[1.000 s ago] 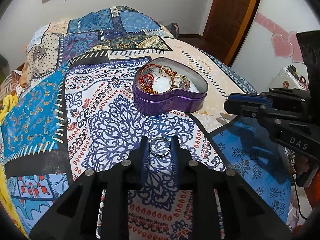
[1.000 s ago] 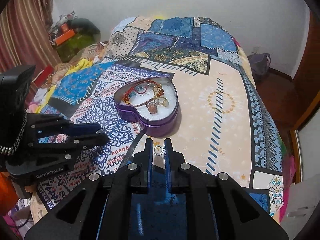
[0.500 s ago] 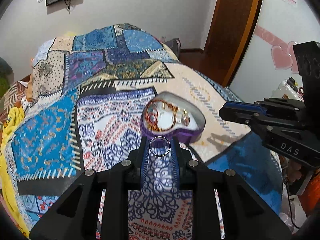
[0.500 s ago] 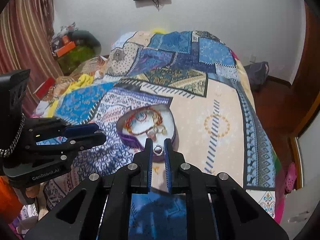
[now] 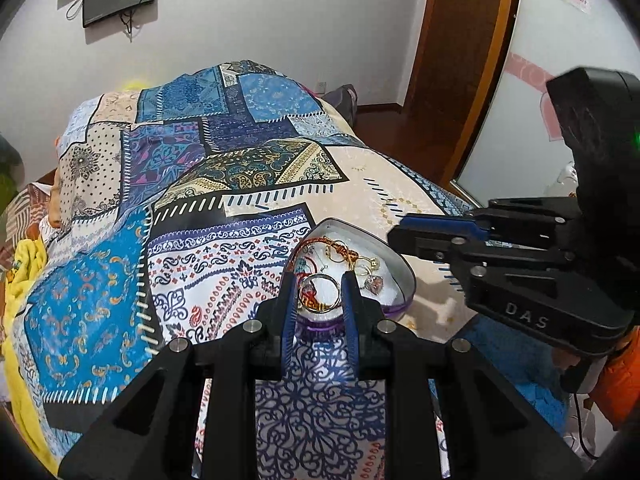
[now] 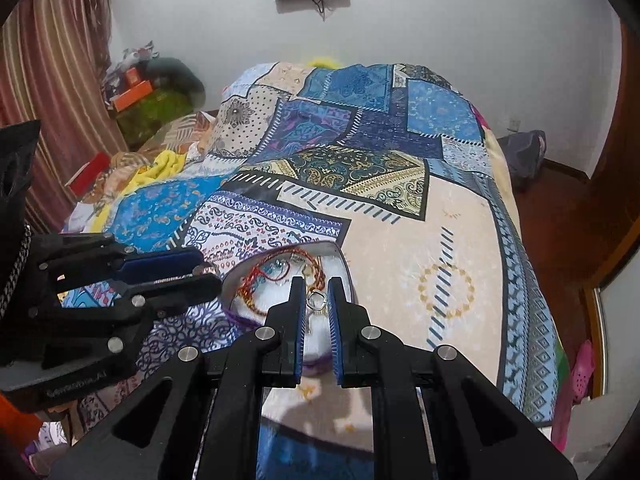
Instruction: Organize jewelry
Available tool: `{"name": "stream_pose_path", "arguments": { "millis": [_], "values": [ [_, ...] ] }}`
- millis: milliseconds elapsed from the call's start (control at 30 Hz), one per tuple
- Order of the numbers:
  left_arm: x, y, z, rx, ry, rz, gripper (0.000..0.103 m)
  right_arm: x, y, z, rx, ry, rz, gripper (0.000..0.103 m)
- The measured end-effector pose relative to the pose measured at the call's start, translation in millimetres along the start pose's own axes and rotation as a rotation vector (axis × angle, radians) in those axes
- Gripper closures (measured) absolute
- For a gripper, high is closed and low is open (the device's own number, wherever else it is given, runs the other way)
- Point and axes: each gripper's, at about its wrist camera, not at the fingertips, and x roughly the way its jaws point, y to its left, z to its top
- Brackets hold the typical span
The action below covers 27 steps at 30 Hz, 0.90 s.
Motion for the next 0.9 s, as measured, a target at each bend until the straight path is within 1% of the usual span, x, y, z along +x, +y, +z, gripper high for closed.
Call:
{"name": "stream_pose_path", "arguments": {
  "millis": [167,333,667,800,900],
  "values": [
    [12,1,4,0.000,0.011,-0.013,0.082,11,-3,8,-0.006,0.019,0.021,0.093],
    [26,3,5,-0.008,0.029,-0.031,0.082,21,-6,7,-0.002,0.047,0.029,0.093],
    [34,1,5,0.003,0.043,-0.038,0.082,33,-9,3,0.004,0.092,0.031,0.093],
    [38,7,5,-0.032,0.062,-0.025,0.082,34,-9,3,-0.004,0.104,0.035,0.093],
    [38,10,6,-0.047,0.062,-0.024,0.082,36,-7,1,-0.017,0.117,0.027,0.093]
  ]
}}
